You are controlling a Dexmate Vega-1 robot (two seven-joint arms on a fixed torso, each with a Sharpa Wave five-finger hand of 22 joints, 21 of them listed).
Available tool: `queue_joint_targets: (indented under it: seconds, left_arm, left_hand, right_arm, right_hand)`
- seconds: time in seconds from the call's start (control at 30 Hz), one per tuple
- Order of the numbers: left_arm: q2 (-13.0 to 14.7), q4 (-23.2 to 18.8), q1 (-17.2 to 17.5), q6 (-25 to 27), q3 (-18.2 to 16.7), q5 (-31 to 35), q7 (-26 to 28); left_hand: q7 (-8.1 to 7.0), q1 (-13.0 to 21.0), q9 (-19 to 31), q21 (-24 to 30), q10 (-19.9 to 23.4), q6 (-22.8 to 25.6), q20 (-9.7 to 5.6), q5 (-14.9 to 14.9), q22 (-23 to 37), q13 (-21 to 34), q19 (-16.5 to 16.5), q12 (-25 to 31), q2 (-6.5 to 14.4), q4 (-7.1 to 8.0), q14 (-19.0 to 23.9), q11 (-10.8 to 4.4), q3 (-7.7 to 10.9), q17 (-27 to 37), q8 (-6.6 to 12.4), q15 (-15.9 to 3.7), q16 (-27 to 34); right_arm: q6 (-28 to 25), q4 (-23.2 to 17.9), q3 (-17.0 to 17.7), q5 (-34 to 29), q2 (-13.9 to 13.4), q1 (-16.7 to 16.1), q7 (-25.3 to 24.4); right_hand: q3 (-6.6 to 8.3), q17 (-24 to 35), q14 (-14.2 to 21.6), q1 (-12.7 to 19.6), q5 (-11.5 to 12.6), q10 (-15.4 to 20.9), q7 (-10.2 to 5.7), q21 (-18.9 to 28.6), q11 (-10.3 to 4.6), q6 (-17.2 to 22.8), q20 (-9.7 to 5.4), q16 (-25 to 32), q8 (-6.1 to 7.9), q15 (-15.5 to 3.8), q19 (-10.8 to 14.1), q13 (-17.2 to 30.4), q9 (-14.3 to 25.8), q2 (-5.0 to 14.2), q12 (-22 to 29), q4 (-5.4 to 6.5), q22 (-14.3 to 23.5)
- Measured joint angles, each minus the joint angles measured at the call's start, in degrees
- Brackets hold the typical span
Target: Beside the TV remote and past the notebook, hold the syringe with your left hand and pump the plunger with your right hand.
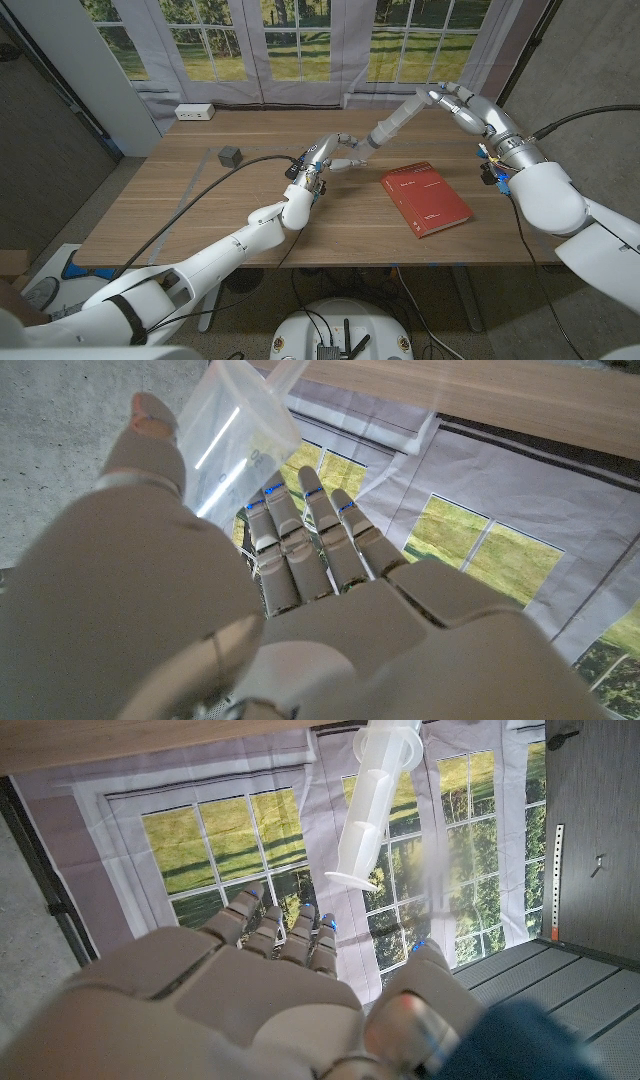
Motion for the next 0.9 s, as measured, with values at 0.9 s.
queue_joint_targets:
  seconds: [0.9]
  left_arm:
    - [-0.4,2.0,-1.3,-1.3,0.4,0.4,-0.4]
  left_hand:
    - [0.0,0.0,0.0,0.0,0.3,0.0,0.0,0.0,0.0,0.0,0.0,0.2,0.0,-0.1,-0.4,-0.28,-0.36,0.0,0.05,0.2,0.0]
  right_arm:
    - [-2.6,-0.5,-4.2,-5.3,-2.1,3.1,3.2]
  right_hand:
    - [0.5,-0.6,0.0,0.0,0.4,0.9,0.72,0.0,-0.89,1.3,0.11,0.0,0.44,0.0,-0.9,0.0,0.0,0.0,0.4,-0.51,0.0]
